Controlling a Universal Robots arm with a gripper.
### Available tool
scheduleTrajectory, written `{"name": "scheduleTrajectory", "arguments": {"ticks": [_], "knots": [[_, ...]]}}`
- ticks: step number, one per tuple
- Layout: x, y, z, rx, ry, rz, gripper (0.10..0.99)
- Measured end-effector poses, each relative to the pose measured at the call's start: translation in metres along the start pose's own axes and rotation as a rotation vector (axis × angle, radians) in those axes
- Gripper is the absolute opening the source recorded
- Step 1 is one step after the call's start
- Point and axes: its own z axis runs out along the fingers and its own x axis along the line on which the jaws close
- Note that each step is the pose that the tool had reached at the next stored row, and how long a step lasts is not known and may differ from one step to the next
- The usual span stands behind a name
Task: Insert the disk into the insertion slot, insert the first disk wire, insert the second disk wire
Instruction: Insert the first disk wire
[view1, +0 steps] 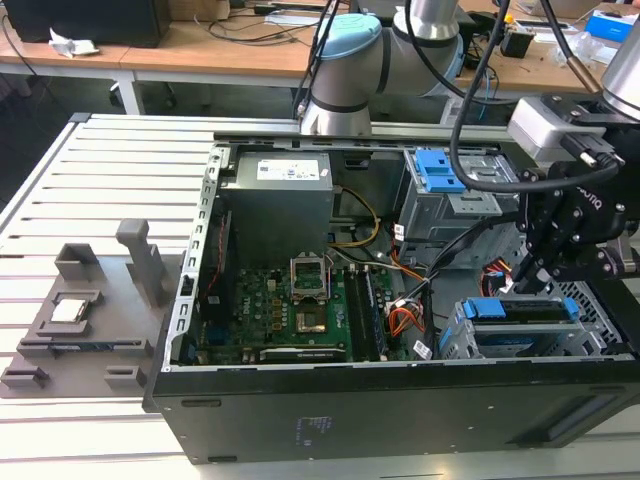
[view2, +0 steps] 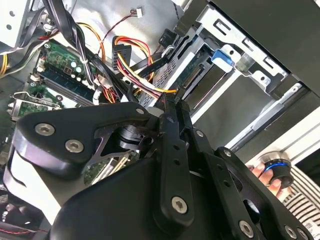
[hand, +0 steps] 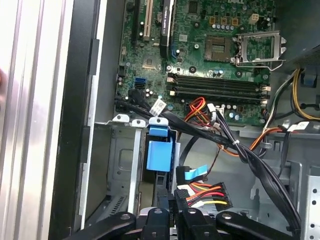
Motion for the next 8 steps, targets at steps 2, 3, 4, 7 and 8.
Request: {"name": "scheduleTrajectory", "arguments": {"ticks": [2, 3, 4, 7, 8], "knots": [[0.0000, 0.0000, 0.0000, -0.001, -0.0009, 0.017, 0.165], [0.0000, 0.0000, 0.0000, -0.001, -0.0018, 0.032, 0.165], [0.0000, 0.0000, 0.0000, -0.002, -0.0024, 0.044, 0.165], [0.0000, 0.0000, 0.0000, -0.003, -0.0035, 0.064, 0.165], [0.0000, 0.0000, 0.0001, -0.003, -0.0039, 0.070, 0.165]]}}
